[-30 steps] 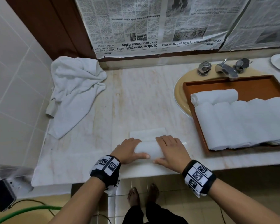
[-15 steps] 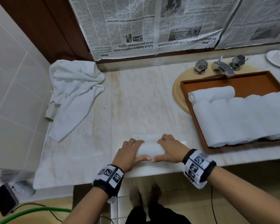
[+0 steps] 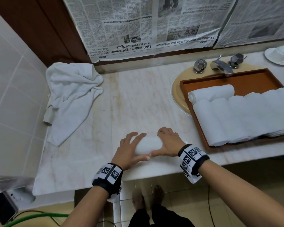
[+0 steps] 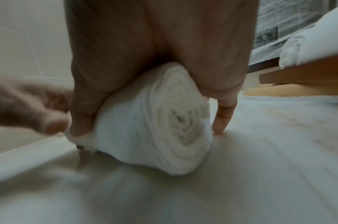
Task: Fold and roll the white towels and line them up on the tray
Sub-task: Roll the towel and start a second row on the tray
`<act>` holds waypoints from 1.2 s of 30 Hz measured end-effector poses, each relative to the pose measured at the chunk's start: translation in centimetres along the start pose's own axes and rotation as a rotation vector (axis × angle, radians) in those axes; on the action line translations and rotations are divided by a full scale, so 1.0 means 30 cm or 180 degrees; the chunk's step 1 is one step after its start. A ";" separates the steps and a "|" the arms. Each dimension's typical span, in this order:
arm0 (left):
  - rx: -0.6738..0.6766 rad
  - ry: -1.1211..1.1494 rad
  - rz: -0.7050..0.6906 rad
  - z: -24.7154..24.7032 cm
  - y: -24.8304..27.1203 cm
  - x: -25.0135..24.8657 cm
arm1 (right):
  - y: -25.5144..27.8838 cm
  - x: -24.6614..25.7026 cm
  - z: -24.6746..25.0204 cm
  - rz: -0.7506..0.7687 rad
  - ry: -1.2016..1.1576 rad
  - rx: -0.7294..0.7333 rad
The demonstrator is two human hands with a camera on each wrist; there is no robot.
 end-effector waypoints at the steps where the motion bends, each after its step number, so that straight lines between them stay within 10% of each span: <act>1: 0.0023 -0.0098 0.0024 0.005 -0.010 0.004 | -0.001 0.000 -0.002 -0.0029 -0.0053 0.0025; 15: 0.1107 -0.1051 0.0137 0.033 -0.112 -0.085 | 0.060 0.012 -0.027 -0.0539 -0.0577 0.0401; 36: 0.0806 -0.0594 -0.0656 0.139 -0.085 -0.197 | 0.145 0.042 0.106 -0.0562 -0.0769 0.0074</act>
Point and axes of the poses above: each hand's wrist, its own y-axis away from the middle knuckle, its own z-axis out of the back of the hand, x = y × z, the point moved 6 cm from there along -y, towards the middle knuckle, and after that the axes turned 10 degrees about z, right-handed, at the moved point
